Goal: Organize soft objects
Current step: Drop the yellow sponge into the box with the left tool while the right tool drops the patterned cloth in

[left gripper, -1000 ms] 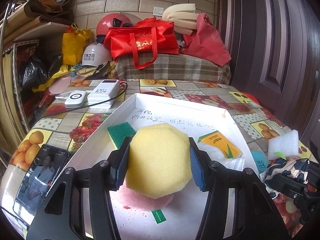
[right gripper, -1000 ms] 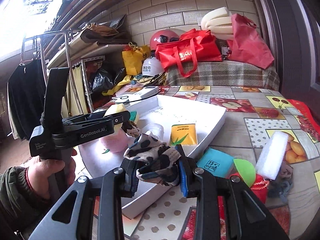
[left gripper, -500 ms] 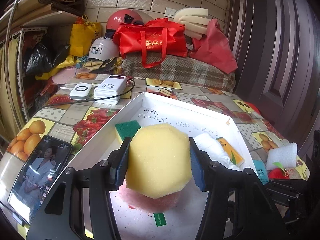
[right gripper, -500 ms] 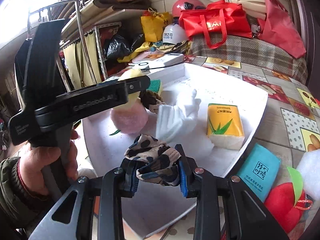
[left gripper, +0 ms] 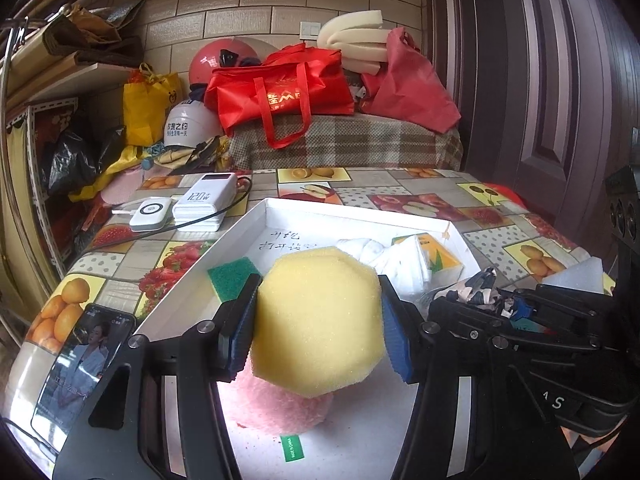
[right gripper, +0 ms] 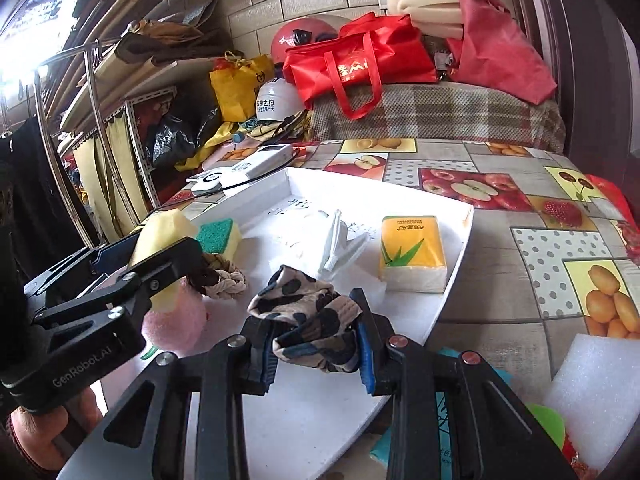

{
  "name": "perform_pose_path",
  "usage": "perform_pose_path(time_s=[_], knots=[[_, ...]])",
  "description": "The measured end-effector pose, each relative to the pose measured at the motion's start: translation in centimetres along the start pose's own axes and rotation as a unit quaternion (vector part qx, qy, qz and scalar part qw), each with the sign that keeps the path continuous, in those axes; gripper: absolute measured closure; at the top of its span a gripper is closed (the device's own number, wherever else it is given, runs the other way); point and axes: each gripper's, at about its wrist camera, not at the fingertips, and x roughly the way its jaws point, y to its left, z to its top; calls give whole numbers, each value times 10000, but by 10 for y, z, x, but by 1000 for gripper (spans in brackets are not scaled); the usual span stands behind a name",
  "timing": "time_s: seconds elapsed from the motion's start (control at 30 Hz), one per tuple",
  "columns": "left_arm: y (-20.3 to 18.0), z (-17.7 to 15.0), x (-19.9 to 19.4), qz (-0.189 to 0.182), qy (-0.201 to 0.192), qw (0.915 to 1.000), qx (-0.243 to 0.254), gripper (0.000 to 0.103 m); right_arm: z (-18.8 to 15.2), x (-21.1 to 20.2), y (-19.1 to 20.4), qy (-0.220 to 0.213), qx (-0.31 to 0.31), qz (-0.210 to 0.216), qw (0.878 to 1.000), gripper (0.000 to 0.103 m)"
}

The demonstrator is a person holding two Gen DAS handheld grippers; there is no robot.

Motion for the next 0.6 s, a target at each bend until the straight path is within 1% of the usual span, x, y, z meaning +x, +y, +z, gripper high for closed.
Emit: perform_pose_path(time_s=[0.07, 0.13, 0.17, 0.2, 0.23, 0.27, 0.3, 0.33, 0.47, 0.6], knots=[[-1, 1, 6, 68, 127, 9999, -48, 45, 1, -2, 1, -70, -38, -98, 9999, 69], [3, 1, 6, 131, 117, 9997, -139, 42, 2, -1, -1, -88, -1, -98, 9999, 67], [7, 1, 4, 220, 50, 9995, -235, 40, 2, -1, -2, -99, 32, -145, 9998, 56], [12, 0, 0, 292, -29, 9989, -357, 38, 2, -2, -3, -109, 73, -200, 9997, 39], [16, -1, -3, 324, -99, 9983, -482, 35, 3, -1, -6, -114, 131, -247, 9995, 28], [21, -1, -4, 360, -138, 9976, -581, 23, 3, -1, -9, -118, 202, -277, 9993, 15], [23, -1, -5, 402, -145, 9969, -663, 14, 3, -1, -11, -133, 255, -262, 9992, 16], [25, -1, -5, 427, -149, 9965, -709, 13, 3, -2, -12, -148, 289, -251, 9992, 16], [23, -1, -6, 578, -193, 9959, -662, 12, 2, -3, -10, -178, 274, -409, 9986, 15], [23, -2, -8, 597, -256, 9958, -649, 12, 2, -6, -9, -250, 236, -481, 9983, 15]])
